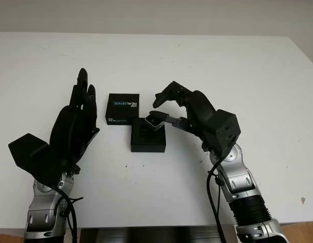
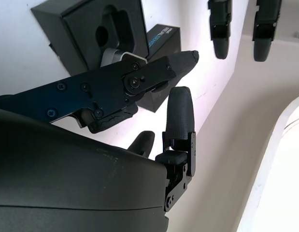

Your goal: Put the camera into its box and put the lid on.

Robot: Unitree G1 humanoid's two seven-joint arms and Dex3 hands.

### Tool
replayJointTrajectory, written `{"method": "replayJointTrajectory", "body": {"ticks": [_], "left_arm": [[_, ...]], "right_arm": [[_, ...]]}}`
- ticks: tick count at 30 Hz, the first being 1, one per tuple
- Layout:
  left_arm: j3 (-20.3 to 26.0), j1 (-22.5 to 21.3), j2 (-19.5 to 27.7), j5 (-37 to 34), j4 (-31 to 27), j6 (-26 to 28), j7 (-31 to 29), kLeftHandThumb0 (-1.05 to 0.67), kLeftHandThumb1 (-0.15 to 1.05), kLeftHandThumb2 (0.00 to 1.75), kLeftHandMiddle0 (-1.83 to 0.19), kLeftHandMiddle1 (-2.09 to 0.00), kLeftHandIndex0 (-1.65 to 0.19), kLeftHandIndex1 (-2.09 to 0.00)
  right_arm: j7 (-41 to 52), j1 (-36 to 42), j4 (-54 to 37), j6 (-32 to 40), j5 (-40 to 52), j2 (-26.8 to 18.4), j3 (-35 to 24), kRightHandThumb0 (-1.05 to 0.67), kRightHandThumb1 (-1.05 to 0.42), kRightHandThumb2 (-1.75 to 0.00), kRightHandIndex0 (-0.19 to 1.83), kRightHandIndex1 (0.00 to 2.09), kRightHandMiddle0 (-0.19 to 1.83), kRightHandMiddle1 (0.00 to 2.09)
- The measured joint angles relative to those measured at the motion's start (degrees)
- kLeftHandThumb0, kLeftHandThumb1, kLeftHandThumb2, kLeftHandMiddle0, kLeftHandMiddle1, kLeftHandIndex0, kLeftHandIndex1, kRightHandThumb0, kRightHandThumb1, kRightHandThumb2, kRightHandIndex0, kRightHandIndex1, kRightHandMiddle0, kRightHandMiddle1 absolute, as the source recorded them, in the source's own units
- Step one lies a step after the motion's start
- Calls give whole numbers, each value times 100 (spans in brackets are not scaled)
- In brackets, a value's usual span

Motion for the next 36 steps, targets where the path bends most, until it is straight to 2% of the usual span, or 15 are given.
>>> {"method": "replayJointTrajectory", "body": {"ticks": [2, 5, 8, 13, 20, 25, 29, 36], "left_arm": [[0, 0, 0, 3, 2, -1, -2, -84, 105, 64, 19, 0, 19, 0], [1, 0, 11, 5, 3, -2, -18, -84, 105, 64, 19, 0, 19, 0], [1, 0, 20, 4, 3, -1, -19, -83, 105, 64, 19, 0, 19, 0], [4, 0, 20, 2, 4, -2, -16, -83, 105, 64, 19, 0, 19, 0], [10, 0, 21, 2, 2, -1, 5, -84, 105, 63, 19, 0, 19, 0], [16, 0, 22, 2, 2, 1, 10, -83, 105, 63, 19, 0, 19, 0], [17, 0, 21, -2, 1, 3, 16, -84, 105, 62, 19, 0, 19, 0], [17, 1, 21, -2, 1, 4, 19, -84, 105, 62, 19, 0, 19, 0]], "right_arm": [[182, -5, -48, -41, -47, -158, 1, -60, -91, -5, 0, 69, 12, 104], [898, -181, -29, -143, 69, -662, -39, -63, -86, -5, 4, 44, 9, 64], [1685, -676, 148, -80, 287, -1212, -137, -67, -82, -5, 6, 31, 9, 49], [2174, -1427, 674, -91, 260, -1733, -232, -67, -80, -5, 4, 26, 14, 46], [2442, -1949, 1121, -526, -376, -2147, 114, -55, -78, -5, 6, 22, 25, 49], [2569, -2264, 1227, -563, -782, -2275, 351, -45, -79, -5, 9, 16, 34, 44], [2580, -2380, 1289, -593, -989, -2281, 489, -44, -79, -6, 11, 13, 39, 41], [2294, -2427, 1477, -1240, -1205, -2208, 673, -44, -80, -6, 16, 14, 41, 41]]}}
